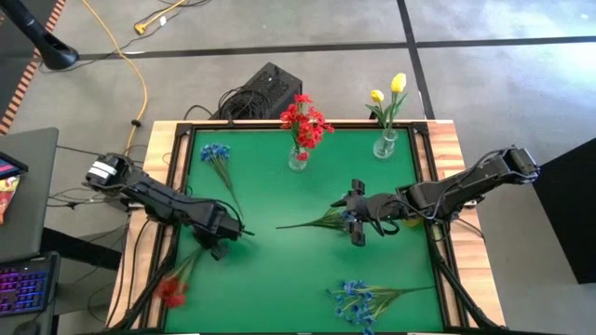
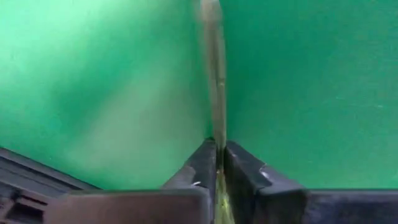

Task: Sort flowers into vase by color
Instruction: Put the red flowers into the left white transparent vase

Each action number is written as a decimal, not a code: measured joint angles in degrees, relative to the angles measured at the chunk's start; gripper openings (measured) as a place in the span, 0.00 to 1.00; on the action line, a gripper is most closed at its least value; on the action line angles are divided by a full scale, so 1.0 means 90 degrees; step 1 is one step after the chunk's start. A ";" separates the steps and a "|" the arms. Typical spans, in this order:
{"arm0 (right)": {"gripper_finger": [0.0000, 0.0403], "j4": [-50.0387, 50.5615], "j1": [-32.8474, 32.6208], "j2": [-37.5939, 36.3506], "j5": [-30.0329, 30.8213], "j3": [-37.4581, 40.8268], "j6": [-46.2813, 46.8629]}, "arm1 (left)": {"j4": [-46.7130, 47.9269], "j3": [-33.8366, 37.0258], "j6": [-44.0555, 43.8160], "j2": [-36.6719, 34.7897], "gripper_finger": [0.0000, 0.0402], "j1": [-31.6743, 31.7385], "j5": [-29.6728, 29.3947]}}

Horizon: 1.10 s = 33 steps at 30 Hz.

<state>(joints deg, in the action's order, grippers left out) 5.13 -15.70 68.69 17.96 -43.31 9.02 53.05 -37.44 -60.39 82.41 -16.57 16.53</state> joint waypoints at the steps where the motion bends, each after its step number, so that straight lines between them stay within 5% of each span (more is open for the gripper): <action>1: 0.67 0.0000 0.0000 0.0000 0.0002 0.0000 0.0000 | 0.0022 -0.0083 0.0116 0.0000 0.02 0.0003 -0.0054; 14: 0.67 0.0014 0.0049 0.0000 -0.0249 0.0000 -0.0038 | -0.1120 -0.1711 0.1825 -0.0005 0.00 0.0002 -0.0911; 20: 0.67 -0.0071 -0.0245 0.0093 -0.0817 0.0000 -0.2331 | -0.3592 -0.1757 0.2254 0.0013 0.00 0.0232 -0.0891; 25: 0.67 -0.0596 -0.0731 0.0629 -0.0802 0.0004 -0.5305 | -0.4506 -0.1743 0.1816 0.0022 0.00 0.0562 -0.1109; 33: 0.67 -0.3161 -0.1132 0.1999 0.0991 -0.0021 -0.8641 | -0.5168 -0.1743 0.1243 0.0027 0.00 0.0923 -0.0746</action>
<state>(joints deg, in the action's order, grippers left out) -23.32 -25.89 86.68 26.87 -43.50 -68.75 6.54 -53.12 -49.20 82.65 -8.26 9.81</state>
